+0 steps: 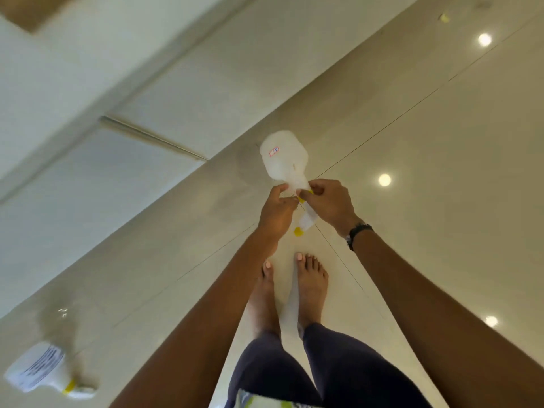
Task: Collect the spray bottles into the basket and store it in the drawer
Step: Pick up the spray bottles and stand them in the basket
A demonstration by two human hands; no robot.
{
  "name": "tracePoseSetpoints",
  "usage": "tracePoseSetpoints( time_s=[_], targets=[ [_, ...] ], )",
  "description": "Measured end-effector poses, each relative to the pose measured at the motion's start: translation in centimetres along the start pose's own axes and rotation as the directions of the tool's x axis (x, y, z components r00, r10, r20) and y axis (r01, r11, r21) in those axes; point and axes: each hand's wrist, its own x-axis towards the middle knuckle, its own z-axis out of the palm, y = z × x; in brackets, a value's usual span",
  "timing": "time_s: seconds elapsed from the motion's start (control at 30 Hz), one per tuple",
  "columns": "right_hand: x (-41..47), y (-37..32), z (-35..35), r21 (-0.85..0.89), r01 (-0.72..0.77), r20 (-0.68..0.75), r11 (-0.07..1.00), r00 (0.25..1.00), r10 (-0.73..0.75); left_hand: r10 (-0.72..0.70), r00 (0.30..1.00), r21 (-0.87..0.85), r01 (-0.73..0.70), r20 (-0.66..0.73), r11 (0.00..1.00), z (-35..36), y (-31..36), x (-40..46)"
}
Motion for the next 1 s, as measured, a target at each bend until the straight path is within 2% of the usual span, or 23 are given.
tracePoseSetpoints(
  time_s=[0.1,0.17,0.2,0.27,0.33,0.4,0.47,0.53,0.63,0.67,0.73,0.8,0.9,1.0],
  targets=[
    [-5.0,-2.9,-2.4,0.025,-0.017,0.007,1.000,1.000,0.017,0.063,0.998,-0.026,-0.063,-0.015,0.998,-0.9,1.3,-4.4],
    [-8.3,-5.2,-4.1,0.059,-0.047,0.022,0.997,0.999,0.046,0.185,0.982,0.129,-0.181,-0.025,0.975,-1.7,2.5,-7.7],
    [-9.8,-6.4,-5.0,0.078,-0.059,0.027,0.995,0.998,0.057,0.283,0.959,0.261,-0.264,-0.037,0.929,-2.0,3.1,-9.5],
    [-12.6,-9.0,-6.7,0.107,-0.068,0.024,0.992,0.998,0.066,0.499,0.864,0.588,-0.367,-0.072,0.721,-2.7,4.5,-13.1],
    [-15.3,-12.0,-8.6,0.109,-0.044,0.018,0.993,0.999,0.042,0.669,0.740,0.789,-0.368,-0.073,0.492,-3.5,6.1,-16.3],
    [-17.8,-15.4,-10.2,0.086,-0.007,0.030,0.996,1.000,0.004,0.772,0.634,0.835,-0.404,-0.039,0.374,-4.5,7.9,-18.8],
    [-20.3,-18.7,-11.5,0.069,0.041,0.059,0.997,0.997,-0.045,0.831,0.556,0.831,-0.463,0.001,0.309,-5.5,9.4,-20.7],
    [-22.3,-21.8,-12.5,0.040,0.116,0.069,0.992,0.991,-0.118,0.843,0.539,0.787,-0.517,-0.006,0.337,-6.5,10.9,-22.7],
    [-24.6,-26.4,-13.8,-0.021,0.239,0.105,0.971,0.966,-0.236,0.831,0.543,0.667,-0.577,-0.118,0.472,-7.7,13.4,-25.4],
    [-25.5,-28.1,-14.1,0.031,0.263,0.156,0.964,0.952,-0.265,0.826,0.536,0.621,-0.591,-0.176,0.516,-8.4,14.2,-26.6],
    [-27.0,-31.3,-14.2,0.231,0.218,0.273,0.948,0.921,-0.278,0.802,0.525,0.515,-0.622,-0.286,0.590,-10.2,15.4,-28.5],
    [-27.8,-33.5,-13.5,0.316,0.241,0.303,0.918,0.891,-0.338,0.771,0.518,0.418,-0.648,-0.371,0.636,-12.4,16.3,-29.9],
    [-27.8,-35.6,-10.8,0.187,0.455,0.256,0.871,0.833,-0.490,0.734,0.484,0.363,-0.653,-0.475,0.665,-15.9,17.3,-32.1],
    [-28.1,-37.3,-6.1,0.111,0.582,0.299,0.806,0.754,-0.585,0.704,0.442,0.383,-0.615,-0.556,0.689,-20.5,17.2,-33.7]
  ],
)
